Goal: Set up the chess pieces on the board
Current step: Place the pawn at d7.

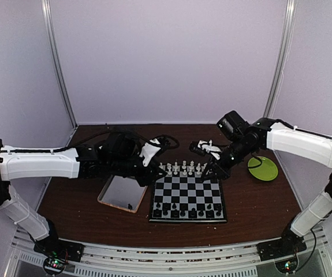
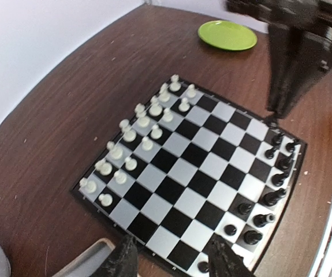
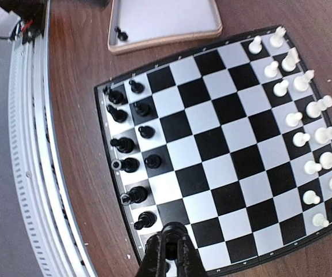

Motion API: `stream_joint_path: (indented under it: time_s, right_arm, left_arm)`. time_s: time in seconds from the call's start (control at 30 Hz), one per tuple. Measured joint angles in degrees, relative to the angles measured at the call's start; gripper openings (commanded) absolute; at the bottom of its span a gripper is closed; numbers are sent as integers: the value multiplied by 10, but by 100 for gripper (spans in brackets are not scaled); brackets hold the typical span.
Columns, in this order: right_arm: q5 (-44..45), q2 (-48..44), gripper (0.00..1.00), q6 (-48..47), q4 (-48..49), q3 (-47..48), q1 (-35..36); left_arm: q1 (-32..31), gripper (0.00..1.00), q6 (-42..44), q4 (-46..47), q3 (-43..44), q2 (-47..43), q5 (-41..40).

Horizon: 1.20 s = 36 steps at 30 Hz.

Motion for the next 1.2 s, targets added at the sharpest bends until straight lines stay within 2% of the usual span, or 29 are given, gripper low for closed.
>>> stream_joint_path:
  time_s: [0.2, 0.47, 1.2]
  right_arm:
    - [61, 14, 0, -37, 30, -39, 59]
    - [101, 79, 0, -60, 59, -39, 107]
    - [132, 139, 0, -60, 54, -22, 116]
  left_arm:
    - [37, 44, -46, -23, -47, -26, -70]
    - [48, 45, -73, -41, -53, -46, -97]
    - [48, 44, -84, -40, -53, -51, -105]
